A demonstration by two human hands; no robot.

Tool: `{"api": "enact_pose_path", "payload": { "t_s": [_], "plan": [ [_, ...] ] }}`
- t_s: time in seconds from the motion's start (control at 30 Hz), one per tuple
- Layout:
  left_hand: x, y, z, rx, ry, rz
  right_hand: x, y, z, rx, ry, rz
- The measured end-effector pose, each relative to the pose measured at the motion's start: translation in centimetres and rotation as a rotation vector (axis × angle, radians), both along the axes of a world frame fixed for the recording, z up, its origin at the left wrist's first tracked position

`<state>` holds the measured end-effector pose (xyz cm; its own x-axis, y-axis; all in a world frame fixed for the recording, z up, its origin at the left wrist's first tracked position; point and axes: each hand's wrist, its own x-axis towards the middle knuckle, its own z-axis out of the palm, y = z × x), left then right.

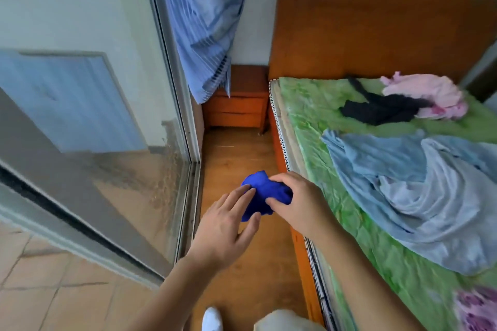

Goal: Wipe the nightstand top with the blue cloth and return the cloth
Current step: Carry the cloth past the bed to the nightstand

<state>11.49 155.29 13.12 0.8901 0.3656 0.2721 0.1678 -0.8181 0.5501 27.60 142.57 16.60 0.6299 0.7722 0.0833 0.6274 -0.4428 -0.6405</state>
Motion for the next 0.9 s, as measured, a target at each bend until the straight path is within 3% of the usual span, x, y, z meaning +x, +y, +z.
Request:
{"api": "enact_pose_path", "payload": {
  "t_s": [0.33, 0.9],
  "plan": [
    [13.2, 7.1, -0.6, 0.010, 0.060, -0.087, 12.2, 5.9, -1.9, 0.016, 0.052, -0.088],
    [37.5, 18.7, 2.3, 0.143, 0.131, -0.044, 36.8, 17.9, -1.5, 0.114, 0.046, -0.057]
  ]
}}
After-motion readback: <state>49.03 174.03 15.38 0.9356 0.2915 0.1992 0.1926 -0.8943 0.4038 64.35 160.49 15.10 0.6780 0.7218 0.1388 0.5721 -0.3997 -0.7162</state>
